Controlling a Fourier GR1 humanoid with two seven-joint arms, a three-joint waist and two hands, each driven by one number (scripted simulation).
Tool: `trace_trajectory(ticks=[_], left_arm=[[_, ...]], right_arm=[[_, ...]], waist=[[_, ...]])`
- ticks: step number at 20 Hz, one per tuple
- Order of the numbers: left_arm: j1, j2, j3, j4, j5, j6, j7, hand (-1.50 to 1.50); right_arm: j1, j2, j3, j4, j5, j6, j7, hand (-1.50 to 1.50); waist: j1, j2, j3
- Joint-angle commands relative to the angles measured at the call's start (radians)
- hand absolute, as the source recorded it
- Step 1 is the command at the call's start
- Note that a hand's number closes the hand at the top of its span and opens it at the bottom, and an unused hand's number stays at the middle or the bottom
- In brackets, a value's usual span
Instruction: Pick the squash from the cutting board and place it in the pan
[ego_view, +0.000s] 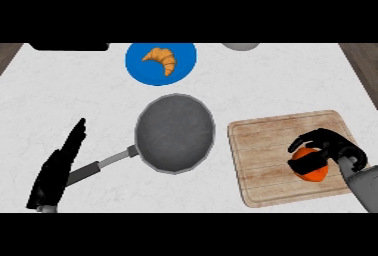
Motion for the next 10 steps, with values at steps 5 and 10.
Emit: trace_trajectory(ticks=[5,10], left_arm=[[-0.018,-0.002,0.025,-0.010,0.006,-0.018,0.027,0.00],[0.041,0.004,0.045,0.000,-0.007,0.016,0.010,0.00]], right_arm=[[0.098,0.113,0.033,-0.164,0.077,-0.143,0.201,1.50],[0.248,0.168,0.115,-0.161,0.337,-0.386,0.271,1.50]], waist=[[-0.010,0.005,0.012],[-0.085,-0.028,0.000]])
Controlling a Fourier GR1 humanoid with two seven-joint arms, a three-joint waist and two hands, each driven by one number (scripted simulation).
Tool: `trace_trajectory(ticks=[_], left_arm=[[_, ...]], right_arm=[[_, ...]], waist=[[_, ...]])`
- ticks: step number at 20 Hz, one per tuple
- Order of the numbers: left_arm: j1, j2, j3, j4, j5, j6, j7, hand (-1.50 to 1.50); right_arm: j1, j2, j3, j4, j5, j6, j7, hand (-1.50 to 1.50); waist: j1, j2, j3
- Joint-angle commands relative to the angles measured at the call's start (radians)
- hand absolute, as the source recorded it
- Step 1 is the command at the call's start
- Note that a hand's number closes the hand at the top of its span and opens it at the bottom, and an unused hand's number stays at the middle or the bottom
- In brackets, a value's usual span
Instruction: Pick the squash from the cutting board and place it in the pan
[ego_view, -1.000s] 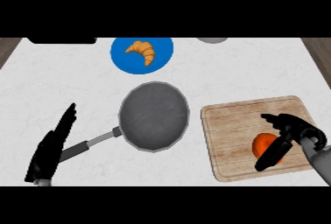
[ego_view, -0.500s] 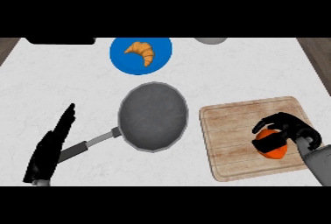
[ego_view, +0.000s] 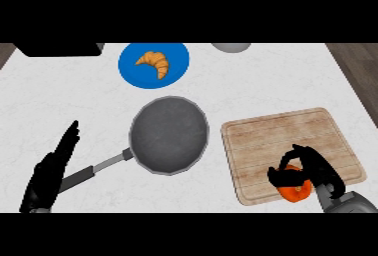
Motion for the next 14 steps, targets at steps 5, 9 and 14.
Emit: trace_trajectory(ticks=[5,9,14], left_arm=[[0.018,0.003,0.033,0.001,0.006,0.021,0.020,0.00],[0.047,0.016,0.037,0.009,-0.006,0.021,0.007,0.00],[0.055,0.023,0.039,0.011,0.011,-0.002,0.005,0.00]], right_arm=[[0.161,0.008,0.089,-0.062,0.363,-0.211,0.231,1.50],[0.123,-0.044,0.077,-0.157,0.613,-0.235,0.220,1.50],[0.044,-0.065,0.069,-0.292,0.878,-0.175,0.252,1.50]], waist=[[-0.083,-0.013,0.003],[-0.080,-0.023,0.000],[-0.058,-0.018,0.002]])
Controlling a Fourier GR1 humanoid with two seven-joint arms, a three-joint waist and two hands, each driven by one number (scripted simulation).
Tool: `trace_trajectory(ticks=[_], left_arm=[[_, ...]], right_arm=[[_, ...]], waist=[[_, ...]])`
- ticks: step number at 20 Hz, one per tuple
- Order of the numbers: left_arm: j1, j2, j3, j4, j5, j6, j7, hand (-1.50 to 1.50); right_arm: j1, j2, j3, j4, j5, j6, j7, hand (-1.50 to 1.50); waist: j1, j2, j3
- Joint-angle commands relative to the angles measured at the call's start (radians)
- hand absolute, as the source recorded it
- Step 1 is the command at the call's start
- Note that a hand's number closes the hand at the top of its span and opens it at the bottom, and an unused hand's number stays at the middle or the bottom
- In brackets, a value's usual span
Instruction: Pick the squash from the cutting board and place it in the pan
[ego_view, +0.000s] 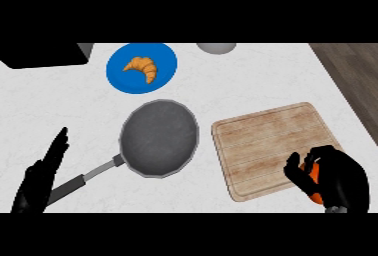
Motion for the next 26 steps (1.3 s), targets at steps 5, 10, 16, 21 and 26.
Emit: trace_trajectory(ticks=[5,10,16,21,26], left_arm=[[0.010,-0.024,-0.028,-0.018,0.001,-0.006,-0.017,0.00],[-0.048,0.001,-0.024,-0.013,0.005,-0.034,-0.001,0.00],[-0.094,-0.031,-0.062,-0.011,-0.012,-0.030,0.002,0.00],[-0.114,-0.051,-0.085,0.011,-0.019,-0.035,-0.013,0.00],[-0.120,-0.033,-0.071,0.044,-0.016,-0.053,-0.044,0.00]], right_arm=[[-0.074,0.103,0.038,-0.193,0.398,0.095,0.292,1.50],[-0.164,0.338,0.072,-0.197,0.567,0.191,0.325,1.50],[-0.295,0.592,0.023,-0.011,0.695,0.214,0.326,1.50],[-0.419,0.598,-0.066,0.195,0.590,0.091,0.323,1.50],[-0.467,0.600,-0.112,0.405,0.497,0.020,0.303,1.50]], waist=[[0.040,0.022,0.009],[0.087,0.043,0.013],[0.125,0.061,0.019],[0.163,0.074,0.021],[0.177,0.077,0.022]])
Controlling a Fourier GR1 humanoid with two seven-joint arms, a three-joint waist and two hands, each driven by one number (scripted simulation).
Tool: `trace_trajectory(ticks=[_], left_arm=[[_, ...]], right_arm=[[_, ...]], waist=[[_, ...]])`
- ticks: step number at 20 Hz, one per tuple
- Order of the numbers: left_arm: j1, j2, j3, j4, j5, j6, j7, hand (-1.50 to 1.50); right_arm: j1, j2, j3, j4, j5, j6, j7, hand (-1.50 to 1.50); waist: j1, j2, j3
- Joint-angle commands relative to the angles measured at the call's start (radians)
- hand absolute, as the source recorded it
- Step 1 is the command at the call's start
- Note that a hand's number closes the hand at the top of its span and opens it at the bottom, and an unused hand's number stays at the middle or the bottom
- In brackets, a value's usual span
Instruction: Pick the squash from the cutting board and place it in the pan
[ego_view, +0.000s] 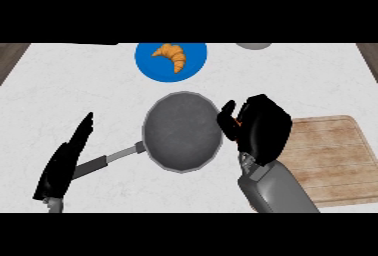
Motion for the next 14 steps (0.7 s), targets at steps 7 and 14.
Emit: trace_trajectory(ticks=[7,14], left_arm=[[-0.030,-0.005,-0.016,0.000,-0.011,-0.010,0.000,0.00],[-0.044,-0.006,-0.007,0.004,0.010,-0.026,0.011,0.00]], right_arm=[[-0.068,0.024,-0.176,0.265,-0.353,-0.307,0.098,1.50],[-0.125,0.024,-0.224,0.364,-0.477,-0.591,-0.060,-1.50]], waist=[[0.032,0.012,0.009],[0.040,0.006,0.006]])
